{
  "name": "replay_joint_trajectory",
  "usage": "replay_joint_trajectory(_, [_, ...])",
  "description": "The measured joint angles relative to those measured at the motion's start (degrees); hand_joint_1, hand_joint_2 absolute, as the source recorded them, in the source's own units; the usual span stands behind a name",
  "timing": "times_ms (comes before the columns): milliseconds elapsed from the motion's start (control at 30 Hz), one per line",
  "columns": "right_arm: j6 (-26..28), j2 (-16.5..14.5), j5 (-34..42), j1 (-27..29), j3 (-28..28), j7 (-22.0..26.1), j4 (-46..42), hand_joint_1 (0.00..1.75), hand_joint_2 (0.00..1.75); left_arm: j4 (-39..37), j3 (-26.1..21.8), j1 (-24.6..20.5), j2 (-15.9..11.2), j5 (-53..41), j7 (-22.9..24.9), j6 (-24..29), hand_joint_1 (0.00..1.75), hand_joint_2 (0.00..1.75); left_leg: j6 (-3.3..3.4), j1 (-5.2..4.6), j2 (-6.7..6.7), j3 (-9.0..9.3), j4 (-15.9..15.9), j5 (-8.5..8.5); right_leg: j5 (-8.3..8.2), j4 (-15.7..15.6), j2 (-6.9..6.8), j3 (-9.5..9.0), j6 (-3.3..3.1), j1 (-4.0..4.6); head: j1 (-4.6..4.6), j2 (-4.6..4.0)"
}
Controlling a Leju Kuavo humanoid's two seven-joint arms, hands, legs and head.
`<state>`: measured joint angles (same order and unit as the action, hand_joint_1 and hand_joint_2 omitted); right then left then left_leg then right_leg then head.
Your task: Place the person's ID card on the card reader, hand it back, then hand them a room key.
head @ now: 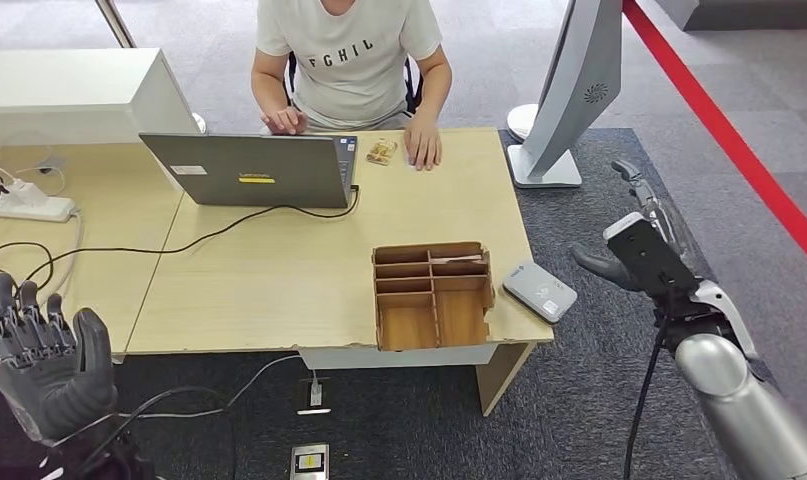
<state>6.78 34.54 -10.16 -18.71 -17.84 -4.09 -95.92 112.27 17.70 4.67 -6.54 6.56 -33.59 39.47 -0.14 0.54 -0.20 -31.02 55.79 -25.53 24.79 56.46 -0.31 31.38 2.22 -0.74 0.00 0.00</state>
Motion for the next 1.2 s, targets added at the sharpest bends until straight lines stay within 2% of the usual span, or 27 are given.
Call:
replay_joint_trajectory(167, [-0.7, -1.02, -0.99, 0.15, -0.17, 0.03, -0.51, 0.0, 1.75, -0.28, 2.12, -4.44, -0.97, -0.43, 2.41, 0.0, 0.0, 1.75, -0.01, 0.0, 0.01, 0.02, 0.0, 0.01, -0.02, 0.01, 0.01, 0.0, -0.01, 0.0, 0.01, 0.0])
replay_joint_trajectory(333, [-0.74, -1.78, -1.19, 0.45, -0.28, -0.37, -1.43, 0.0, 1.75, -1.12, 2.39, -5.14, -1.57, 1.41, 1.69, 0.0, 0.0, 1.75, 0.0, 0.0, 0.02, -0.02, 0.0, -0.01, 0.0, 0.01, 0.02, 0.03, 0.0, 0.0, 0.01, 0.0])
replay_joint_trajectory(700, [-2.06, -3.43, -1.19, 0.5, -0.86, 0.09, -1.54, 0.0, 1.75, -1.37, -4.49, -2.95, -2.06, -4.67, 5.42, 0.02, 0.0, 1.75, 0.0, 0.0, 0.02, -0.05, -0.01, 0.0, 0.02, 0.02, 0.02, 0.02, 0.0, 0.01, 0.01, 0.0])
replay_joint_trajectory(933, [-4.05, -4.27, -1.1, 0.47, -1.92, 0.43, -1.51, 0.0, 1.75, 0.92, -9.41, -3.04, -2.84, -11.31, 10.25, 0.02, 0.0, 1.75, -0.01, 0.0, 0.02, -0.05, -0.01, 0.0, 0.02, 0.04, 0.01, 0.02, 0.0, 0.0, 0.01, 0.0])
replay_joint_trajectory(1200, [-7.19, -5.27, -0.97, 0.39, -3.7, 1.42, -0.58, 0.0, 1.75, 4.45, -10.49, -4.91, -4.57, -17.42, 14.44, 0.02, 0.0, 1.75, -0.01, 0.0, 0.01, -0.05, -0.02, 0.0, 0.02, 0.04, 0.0, 0.02, 0.0, 0.0, 0.01, 0.0])
